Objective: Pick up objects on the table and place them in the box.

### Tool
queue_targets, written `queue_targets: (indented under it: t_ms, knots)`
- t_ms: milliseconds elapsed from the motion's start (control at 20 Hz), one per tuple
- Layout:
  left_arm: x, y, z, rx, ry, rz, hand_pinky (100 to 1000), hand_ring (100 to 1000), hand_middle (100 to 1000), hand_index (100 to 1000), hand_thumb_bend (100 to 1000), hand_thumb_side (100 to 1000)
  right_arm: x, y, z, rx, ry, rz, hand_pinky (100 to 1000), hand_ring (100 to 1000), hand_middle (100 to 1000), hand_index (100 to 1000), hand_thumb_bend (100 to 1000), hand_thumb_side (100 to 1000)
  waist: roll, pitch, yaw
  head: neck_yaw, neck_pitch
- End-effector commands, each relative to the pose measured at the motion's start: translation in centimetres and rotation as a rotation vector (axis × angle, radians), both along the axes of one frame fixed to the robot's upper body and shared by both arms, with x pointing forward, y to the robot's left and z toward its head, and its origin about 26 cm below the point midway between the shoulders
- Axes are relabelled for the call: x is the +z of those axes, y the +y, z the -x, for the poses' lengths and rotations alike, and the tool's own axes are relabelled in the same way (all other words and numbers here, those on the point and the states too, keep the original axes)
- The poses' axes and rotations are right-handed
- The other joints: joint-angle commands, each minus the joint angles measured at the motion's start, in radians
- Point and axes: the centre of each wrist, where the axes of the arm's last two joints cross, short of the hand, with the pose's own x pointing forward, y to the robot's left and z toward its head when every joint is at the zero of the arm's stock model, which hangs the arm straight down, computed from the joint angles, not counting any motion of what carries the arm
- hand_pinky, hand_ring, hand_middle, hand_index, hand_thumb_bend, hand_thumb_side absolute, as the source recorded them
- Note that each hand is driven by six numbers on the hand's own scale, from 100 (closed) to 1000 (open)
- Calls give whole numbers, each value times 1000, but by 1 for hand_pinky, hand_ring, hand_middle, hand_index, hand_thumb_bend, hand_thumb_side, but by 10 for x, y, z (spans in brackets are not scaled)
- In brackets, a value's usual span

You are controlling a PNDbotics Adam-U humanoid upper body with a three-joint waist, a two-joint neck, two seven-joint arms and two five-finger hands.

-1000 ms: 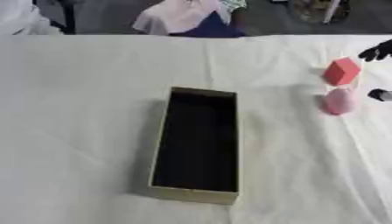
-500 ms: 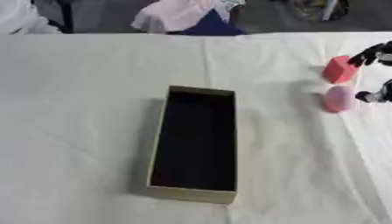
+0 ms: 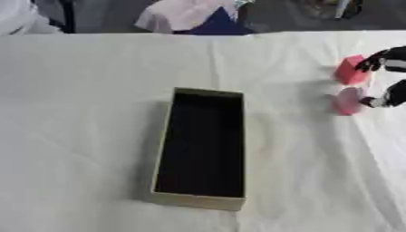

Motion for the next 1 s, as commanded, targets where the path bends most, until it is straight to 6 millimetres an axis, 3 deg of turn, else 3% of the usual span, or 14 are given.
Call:
queue_targets:
  t_ms: [50,500,550,650,1000]
  knots:
    - [9,0,1,-9,-27,-18,761,827,793,943,317,1000,12,-6,0,-9,-17,22,840,857,810,926,326,347,1,-11,-1,-4,-2]
    - [8,-1,1,-12,-27,-15,761,827,793,944,317,1000,6,-8,-2,-30,6,5,831,840,770,897,322,326,3,-8,-2,-6,-3]
    - [8,-1,1,-11,-27,-14,761,828,795,944,317,1000,7,-7,-2,-28,2,2,808,809,613,792,342,288,3,-8,-2,-6,-2]
    - [8,-1,2,-9,-27,-12,761,829,795,944,317,1000,11,-5,-1,-14,-36,-19,793,780,544,725,347,249,4,-7,-3,-2,0]
    - [7,-1,2,-10,-27,-8,761,831,795,944,318,1000,5,-3,-1,13,-104,-85,756,697,537,708,267,100,3,-8,-3,20,35]
